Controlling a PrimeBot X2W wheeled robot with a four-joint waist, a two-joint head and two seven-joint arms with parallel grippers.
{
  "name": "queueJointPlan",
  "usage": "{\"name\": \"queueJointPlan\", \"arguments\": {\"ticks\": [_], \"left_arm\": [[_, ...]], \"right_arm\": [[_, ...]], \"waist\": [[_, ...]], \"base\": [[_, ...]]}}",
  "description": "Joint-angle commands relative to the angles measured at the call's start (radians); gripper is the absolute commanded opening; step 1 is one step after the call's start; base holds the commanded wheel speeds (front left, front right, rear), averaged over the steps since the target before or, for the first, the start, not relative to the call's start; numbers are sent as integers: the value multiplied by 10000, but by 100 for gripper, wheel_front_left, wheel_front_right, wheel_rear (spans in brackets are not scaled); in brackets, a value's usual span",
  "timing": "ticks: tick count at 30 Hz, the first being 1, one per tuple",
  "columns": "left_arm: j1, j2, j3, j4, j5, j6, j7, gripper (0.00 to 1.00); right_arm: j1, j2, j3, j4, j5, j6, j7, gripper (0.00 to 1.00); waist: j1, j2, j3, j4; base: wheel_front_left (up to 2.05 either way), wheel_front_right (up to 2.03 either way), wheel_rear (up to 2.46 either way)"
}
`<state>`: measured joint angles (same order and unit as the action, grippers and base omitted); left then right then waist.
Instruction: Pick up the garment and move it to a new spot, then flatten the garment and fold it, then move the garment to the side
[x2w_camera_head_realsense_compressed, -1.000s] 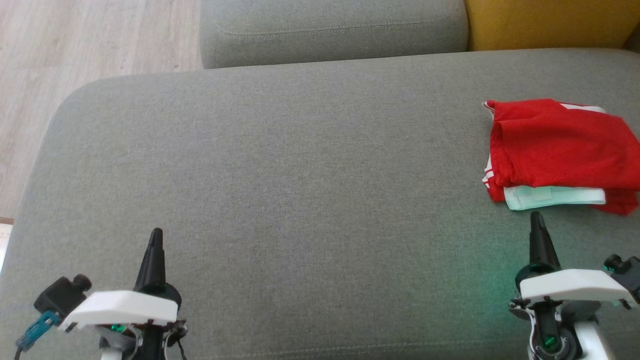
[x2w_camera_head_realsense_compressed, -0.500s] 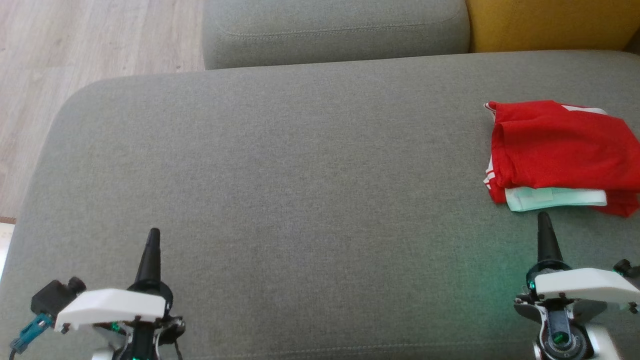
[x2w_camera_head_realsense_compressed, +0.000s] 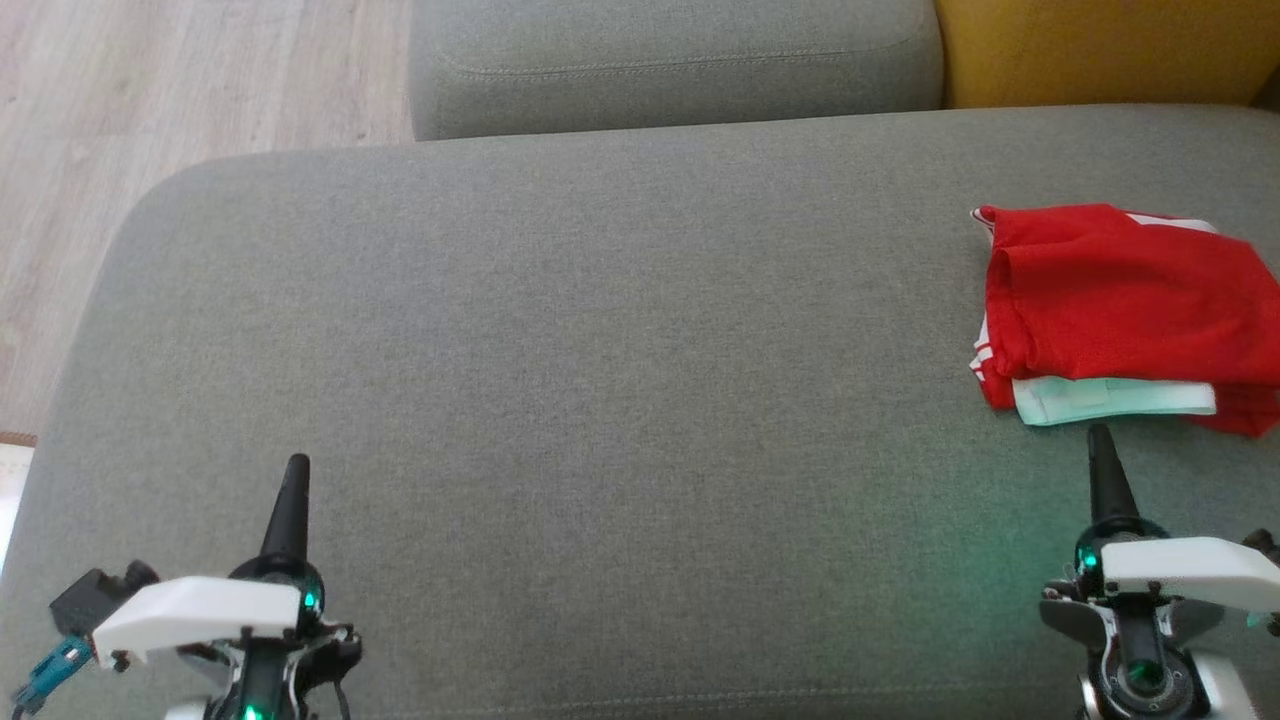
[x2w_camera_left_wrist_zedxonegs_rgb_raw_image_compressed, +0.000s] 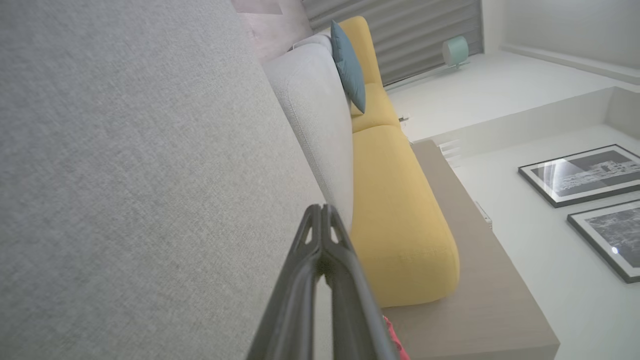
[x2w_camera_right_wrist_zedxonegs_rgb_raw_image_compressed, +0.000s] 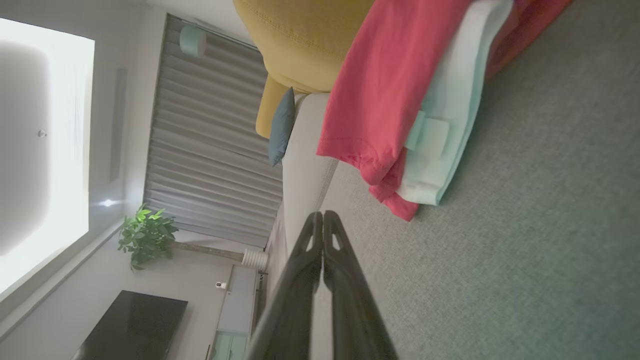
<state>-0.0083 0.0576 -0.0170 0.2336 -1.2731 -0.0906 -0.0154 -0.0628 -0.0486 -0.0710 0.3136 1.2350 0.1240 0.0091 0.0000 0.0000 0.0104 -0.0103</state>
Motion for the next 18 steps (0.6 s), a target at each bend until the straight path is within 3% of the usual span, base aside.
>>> {"name": "queueJointPlan", "arguments": {"ticks": [1, 18], "left_arm": [[-634, 175, 376, -256, -364, -134, 113, 0], [-814, 180, 687, -63, -2144, -278, 593, 0]], "right_arm": [[-441, -105, 95, -424, 393, 51, 96, 0], [-441, -99, -132, -570, 2249, 60, 563, 0]], "waist": [[0, 0, -5, 7], [0, 0, -41, 59]], "base": [[0, 0, 0], [0, 0, 0]]}}
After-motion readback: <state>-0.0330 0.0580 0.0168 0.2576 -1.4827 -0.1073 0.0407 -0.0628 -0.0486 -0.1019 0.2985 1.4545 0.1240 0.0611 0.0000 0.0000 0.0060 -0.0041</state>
